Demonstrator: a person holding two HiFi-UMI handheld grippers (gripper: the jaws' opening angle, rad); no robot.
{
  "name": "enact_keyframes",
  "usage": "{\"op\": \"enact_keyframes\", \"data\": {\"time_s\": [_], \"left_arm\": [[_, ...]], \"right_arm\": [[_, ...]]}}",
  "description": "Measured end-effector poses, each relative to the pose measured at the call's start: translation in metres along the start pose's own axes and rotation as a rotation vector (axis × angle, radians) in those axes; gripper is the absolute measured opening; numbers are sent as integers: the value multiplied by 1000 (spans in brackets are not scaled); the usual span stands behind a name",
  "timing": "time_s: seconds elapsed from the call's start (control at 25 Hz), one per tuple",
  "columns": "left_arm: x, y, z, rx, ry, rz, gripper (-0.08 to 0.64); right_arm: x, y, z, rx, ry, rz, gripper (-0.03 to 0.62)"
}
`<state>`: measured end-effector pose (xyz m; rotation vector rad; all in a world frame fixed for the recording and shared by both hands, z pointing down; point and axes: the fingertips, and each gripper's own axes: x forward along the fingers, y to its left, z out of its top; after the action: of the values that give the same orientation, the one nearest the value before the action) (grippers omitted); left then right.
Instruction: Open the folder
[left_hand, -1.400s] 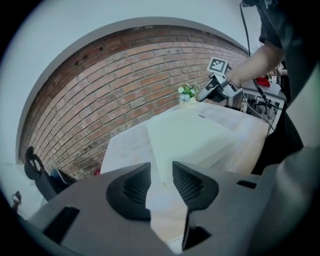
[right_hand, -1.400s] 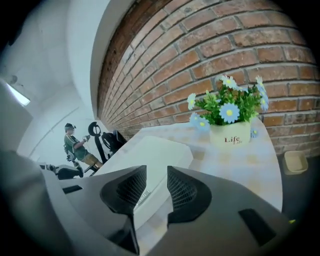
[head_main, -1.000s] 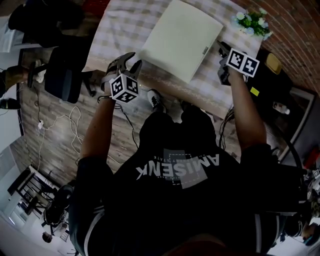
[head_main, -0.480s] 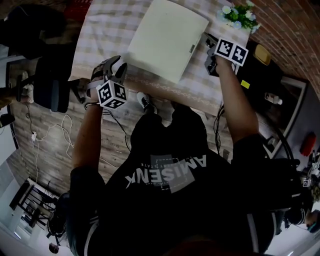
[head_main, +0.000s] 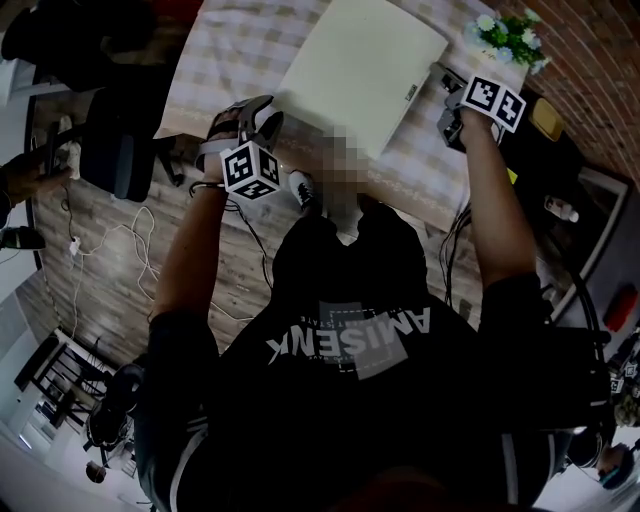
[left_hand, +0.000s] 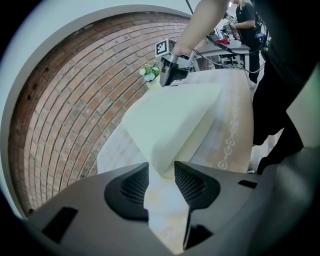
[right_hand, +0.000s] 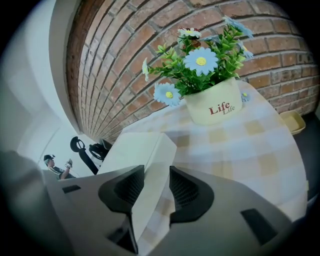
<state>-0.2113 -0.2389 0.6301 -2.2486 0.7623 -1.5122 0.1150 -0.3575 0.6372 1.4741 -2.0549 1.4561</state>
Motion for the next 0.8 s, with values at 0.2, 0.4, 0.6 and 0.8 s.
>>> {"op": "enact_keyframes", "data": {"time_s": [0.2, 0.4, 0.6, 0.8], "left_arm": [[1, 2, 4, 45, 7, 14, 153], [-4, 3, 12, 167, 14, 36, 153], [-5, -3, 32, 273, 1, 25, 153], [-3, -5, 36, 322, 11, 21, 153]], "right_arm": [[1, 1, 1, -10, 6, -9, 187], [3, 1, 0, -37, 15, -9, 187], [2, 1, 0, -49, 19, -11, 187], [2, 3, 0, -56, 25, -11, 187]]}}
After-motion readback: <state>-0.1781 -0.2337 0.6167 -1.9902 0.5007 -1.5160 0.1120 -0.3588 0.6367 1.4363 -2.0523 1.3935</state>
